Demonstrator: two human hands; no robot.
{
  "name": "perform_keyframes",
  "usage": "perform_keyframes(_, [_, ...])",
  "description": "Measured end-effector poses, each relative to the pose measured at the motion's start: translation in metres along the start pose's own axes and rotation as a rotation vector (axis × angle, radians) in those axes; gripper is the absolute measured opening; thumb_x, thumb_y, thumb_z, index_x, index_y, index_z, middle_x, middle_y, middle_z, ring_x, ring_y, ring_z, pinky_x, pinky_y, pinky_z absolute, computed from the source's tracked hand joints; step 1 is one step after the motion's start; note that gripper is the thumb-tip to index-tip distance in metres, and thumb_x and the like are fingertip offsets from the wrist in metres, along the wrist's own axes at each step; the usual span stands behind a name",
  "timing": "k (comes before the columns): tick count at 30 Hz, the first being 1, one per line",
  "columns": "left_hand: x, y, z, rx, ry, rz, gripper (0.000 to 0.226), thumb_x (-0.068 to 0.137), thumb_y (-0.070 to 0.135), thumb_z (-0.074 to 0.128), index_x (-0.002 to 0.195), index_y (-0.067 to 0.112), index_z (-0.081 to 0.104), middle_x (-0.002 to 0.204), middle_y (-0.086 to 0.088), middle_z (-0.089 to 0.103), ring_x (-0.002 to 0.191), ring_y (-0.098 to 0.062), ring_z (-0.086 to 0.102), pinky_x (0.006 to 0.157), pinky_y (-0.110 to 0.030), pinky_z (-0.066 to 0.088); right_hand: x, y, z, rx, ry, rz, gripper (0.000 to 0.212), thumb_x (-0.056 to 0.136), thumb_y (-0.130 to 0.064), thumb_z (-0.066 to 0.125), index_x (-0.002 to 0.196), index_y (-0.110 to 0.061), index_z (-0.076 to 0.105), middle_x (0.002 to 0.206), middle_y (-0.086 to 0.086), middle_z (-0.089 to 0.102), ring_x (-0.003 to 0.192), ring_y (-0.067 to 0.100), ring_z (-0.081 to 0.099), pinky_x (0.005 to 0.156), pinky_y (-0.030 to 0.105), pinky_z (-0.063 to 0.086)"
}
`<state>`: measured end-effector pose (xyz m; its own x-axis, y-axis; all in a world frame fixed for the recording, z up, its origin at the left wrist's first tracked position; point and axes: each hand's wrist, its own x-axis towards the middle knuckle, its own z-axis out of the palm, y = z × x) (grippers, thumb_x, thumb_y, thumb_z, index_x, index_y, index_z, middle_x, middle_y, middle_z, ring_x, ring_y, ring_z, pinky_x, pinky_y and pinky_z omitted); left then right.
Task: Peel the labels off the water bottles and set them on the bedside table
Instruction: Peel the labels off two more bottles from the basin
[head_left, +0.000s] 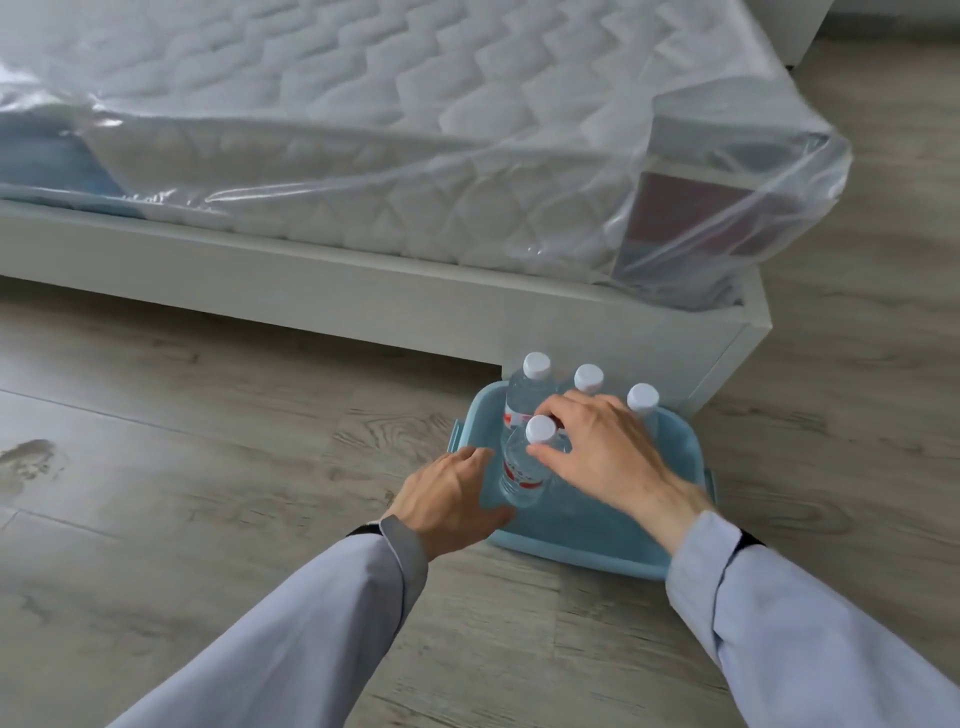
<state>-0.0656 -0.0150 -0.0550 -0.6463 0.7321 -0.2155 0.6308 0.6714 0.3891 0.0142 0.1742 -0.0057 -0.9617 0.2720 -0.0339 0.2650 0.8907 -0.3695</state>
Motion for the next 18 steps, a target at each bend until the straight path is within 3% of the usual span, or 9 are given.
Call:
perform_keyframes(4, [-0.003, 0.000, 0.009, -0.049, 0.035, -0.006, 0.061, 0.087, 0.050, 0.077, 0.133, 0.016, 0.058, 0.129, -0.003, 0.067, 0.117, -0.029, 0.064, 0.092, -0.035, 0.046, -0.003, -0.006, -0.004, 0.032, 0.006, -0.038, 0.025, 0.092, -0.038, 0.072, 0.111, -0.020, 0.070, 0.104, 0.000, 0.068, 0.105, 0.029, 0.064, 0.097, 0.033, 0.042])
perform_keyframes(8, [-0.007, 0.001, 0.010, -0.204, 0.082, -0.012, 0.067, 0.083, 0.051, 0.083, 0.137, 0.021, 0.058, 0.132, 0.001, 0.066, 0.118, -0.023, 0.065, 0.097, -0.042, 0.054, -0.007, -0.022, -0.031, 0.095, 0.092, -0.057, 0.028, 0.092, -0.039, 0.074, 0.109, -0.018, 0.071, 0.096, -0.004, 0.059, 0.097, 0.028, 0.065, 0.080, 0.034, 0.044])
perform_keyframes(15, [-0.025, 0.036, -0.011, -0.600, 0.420, -0.033, 0.068, 0.072, 0.065, 0.081, 0.127, 0.031, 0.061, 0.120, 0.017, 0.062, 0.111, 0.002, 0.062, 0.092, -0.013, 0.047, -0.025, -0.063, -0.104, 0.179, 0.304, -0.113, 0.029, 0.090, -0.040, 0.076, 0.105, -0.015, 0.072, 0.101, 0.000, 0.068, 0.094, 0.023, 0.068, 0.088, 0.041, 0.054])
perform_keyframes(18, [-0.031, 0.056, -0.032, -0.708, 0.540, -0.039, 0.066, 0.069, 0.063, 0.086, 0.120, 0.029, 0.062, 0.118, 0.014, 0.063, 0.110, -0.003, 0.066, 0.094, -0.023, 0.055, -0.035, -0.078, -0.126, 0.191, 0.399, -0.142, 0.030, 0.090, -0.043, 0.076, 0.100, -0.016, 0.072, 0.097, -0.001, 0.068, 0.089, 0.020, 0.068, 0.084, 0.039, 0.054])
